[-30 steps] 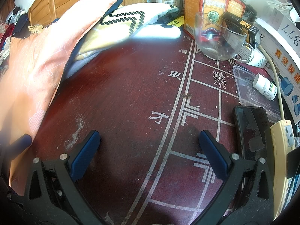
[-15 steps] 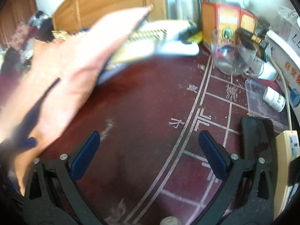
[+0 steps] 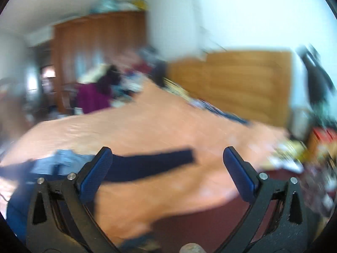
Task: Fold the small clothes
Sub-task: 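Swing both tools toward the navy shirt spread on the bed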
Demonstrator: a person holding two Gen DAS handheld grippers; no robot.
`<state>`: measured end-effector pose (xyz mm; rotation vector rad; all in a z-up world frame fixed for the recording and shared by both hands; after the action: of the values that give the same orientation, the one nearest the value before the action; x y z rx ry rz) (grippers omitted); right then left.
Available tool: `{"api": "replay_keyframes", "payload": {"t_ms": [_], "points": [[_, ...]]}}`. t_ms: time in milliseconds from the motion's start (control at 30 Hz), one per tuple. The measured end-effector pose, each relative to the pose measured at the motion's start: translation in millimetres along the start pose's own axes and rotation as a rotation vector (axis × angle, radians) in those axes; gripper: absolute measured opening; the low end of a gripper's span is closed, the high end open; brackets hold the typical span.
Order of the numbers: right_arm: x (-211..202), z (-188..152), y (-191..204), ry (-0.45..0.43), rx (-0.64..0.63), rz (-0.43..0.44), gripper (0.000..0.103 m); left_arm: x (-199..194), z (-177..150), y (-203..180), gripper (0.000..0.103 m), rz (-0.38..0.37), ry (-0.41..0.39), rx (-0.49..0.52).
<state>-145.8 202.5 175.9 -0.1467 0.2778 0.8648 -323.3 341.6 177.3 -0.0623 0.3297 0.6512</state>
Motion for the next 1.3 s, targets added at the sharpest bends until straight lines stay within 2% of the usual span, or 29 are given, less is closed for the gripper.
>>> {"api": "replay_keyframes", "payload": {"t_ms": [67,100,167,200,233,367,467,567,700,767,800,833,867,900,933,967,1067,1133,1300], "points": [[-10,21,52,-0.058,-0.041,0.114,0.103,-53,23,42,0.103,0.152,-0.173,-0.009],[-15,26,76,-0.068,-0.042,0.168,0.103,-78,28,59,0.103,0.194,-0.236,-0.030],[-18,24,115,-0.049,-0.040,0.293,0.103,-113,19,88,0.103,0.222,-0.290,-0.103],[-19,19,142,-0.032,-0.060,0.345,0.103,-122,8,103,0.103,0.246,-0.268,-0.142],[-16,14,151,-0.021,-0.075,0.356,0.103,-123,-2,114,0.103,0.261,-0.220,-0.161],[-2,-18,208,0.051,-0.180,0.406,0.103,-105,-64,148,0.103,0.333,0.031,-0.182],[-2,-32,240,0.117,-0.227,0.452,0.103,-96,-97,166,0.103,0.352,0.116,-0.208],[-3,-41,256,0.166,-0.242,0.449,0.103,-97,-117,179,0.103,0.366,0.140,-0.218],[-9,-51,274,0.217,-0.258,0.459,0.101,-100,-129,190,0.103,0.363,0.154,-0.228],[-14,-51,280,0.215,-0.265,0.464,0.092,-103,-129,194,0.095,0.327,0.147,-0.233],[-14,-51,282,0.215,-0.274,0.454,0.091,-102,-129,195,0.083,0.317,0.146,-0.234],[-16,-52,285,0.211,-0.280,0.449,0.093,-100,-131,197,0.081,0.320,0.154,-0.229],[-15,-52,288,0.202,-0.282,0.440,0.099,-98,-131,197,0.082,0.327,0.158,-0.221],[-14,-52,287,0.193,-0.282,0.433,0.103,-95,-133,198,0.094,0.337,0.153,-0.209],[-14,-51,287,0.180,-0.281,0.427,0.103,-93,-131,197,0.103,0.332,0.143,-0.202],[-11,-51,288,0.169,-0.290,0.418,0.103,-91,-129,195,0.103,0.315,0.124,-0.192],[19,-60,281,0.142,-0.346,0.334,0.103,-83,-128,197,0.103,0.331,0.079,-0.147],[57,-76,268,0.208,-0.352,0.292,0.103,-68,-129,198,0.103,0.321,0.093,-0.131],[187,-157,214,0.561,-0.296,0.203,0.103,-4,-148,208,0.103,0.277,0.180,-0.140]]}}
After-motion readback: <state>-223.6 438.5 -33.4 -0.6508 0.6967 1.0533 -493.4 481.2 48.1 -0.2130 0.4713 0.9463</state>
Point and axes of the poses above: each gripper's, at about its wrist camera, not at the fingertips, and x roughly the way its jaws point, y to its left, z to its top, the point moved 7 cm from there along x, roughly the way its jaws point, and after that the axes turned 4 degrees about -x, right-handed, at the moved point
